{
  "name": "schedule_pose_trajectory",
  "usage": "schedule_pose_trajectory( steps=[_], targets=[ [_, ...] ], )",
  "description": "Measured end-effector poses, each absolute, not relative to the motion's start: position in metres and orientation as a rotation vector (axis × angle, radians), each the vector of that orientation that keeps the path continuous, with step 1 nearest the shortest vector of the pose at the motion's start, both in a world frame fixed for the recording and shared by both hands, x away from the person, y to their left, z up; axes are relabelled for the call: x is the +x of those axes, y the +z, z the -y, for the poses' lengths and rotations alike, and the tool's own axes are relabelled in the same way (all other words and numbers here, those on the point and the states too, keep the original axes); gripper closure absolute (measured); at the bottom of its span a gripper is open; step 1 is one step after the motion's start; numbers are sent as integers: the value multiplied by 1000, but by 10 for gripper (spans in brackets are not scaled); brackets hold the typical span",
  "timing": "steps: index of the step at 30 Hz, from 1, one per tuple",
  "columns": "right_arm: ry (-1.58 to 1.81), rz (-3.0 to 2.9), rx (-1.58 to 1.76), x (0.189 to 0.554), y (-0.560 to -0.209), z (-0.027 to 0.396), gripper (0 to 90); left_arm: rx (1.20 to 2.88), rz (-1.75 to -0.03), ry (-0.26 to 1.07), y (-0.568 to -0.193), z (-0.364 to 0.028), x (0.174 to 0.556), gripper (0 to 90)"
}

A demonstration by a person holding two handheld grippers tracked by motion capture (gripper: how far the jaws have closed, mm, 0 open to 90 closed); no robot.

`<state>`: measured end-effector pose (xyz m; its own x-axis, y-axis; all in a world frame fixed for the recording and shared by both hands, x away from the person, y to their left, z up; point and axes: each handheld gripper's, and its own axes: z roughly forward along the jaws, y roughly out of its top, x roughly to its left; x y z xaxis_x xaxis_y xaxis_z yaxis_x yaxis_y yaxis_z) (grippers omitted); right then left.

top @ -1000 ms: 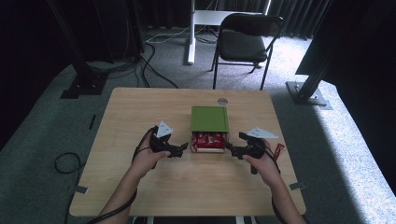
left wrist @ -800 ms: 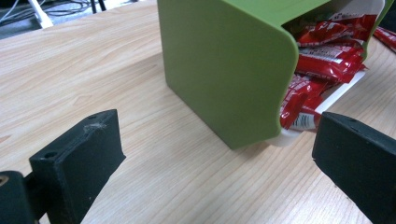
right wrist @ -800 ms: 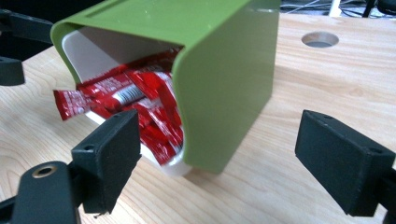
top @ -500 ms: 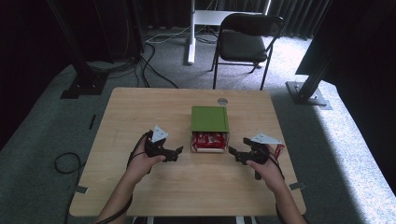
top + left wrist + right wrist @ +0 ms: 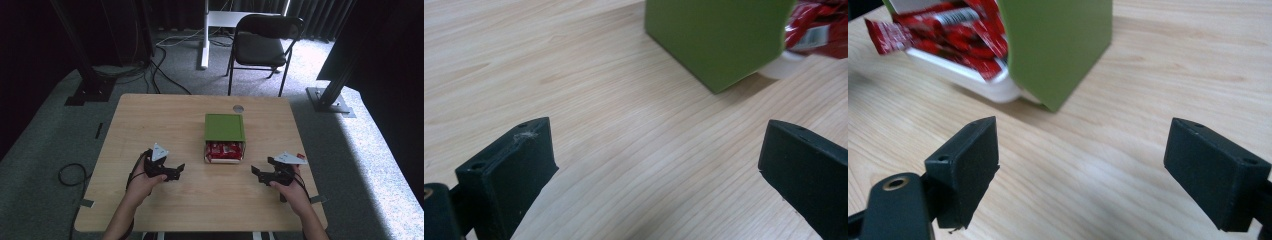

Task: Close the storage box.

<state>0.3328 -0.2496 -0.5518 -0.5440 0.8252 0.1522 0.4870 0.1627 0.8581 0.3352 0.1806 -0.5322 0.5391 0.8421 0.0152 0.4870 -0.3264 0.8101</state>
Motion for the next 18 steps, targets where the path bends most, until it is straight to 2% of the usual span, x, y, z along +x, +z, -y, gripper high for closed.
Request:
schedule_pose_trajectory(
  steps=[11, 18],
  targets=[
    [1283, -2105, 1290, 321, -563, 263, 140, 1981, -1160, 608, -541, -197, 326, 27],
    [1259, -2123, 1300, 318, -568, 264, 141, 1914, -1304, 627, -543, -212, 317, 26]
  ],
)
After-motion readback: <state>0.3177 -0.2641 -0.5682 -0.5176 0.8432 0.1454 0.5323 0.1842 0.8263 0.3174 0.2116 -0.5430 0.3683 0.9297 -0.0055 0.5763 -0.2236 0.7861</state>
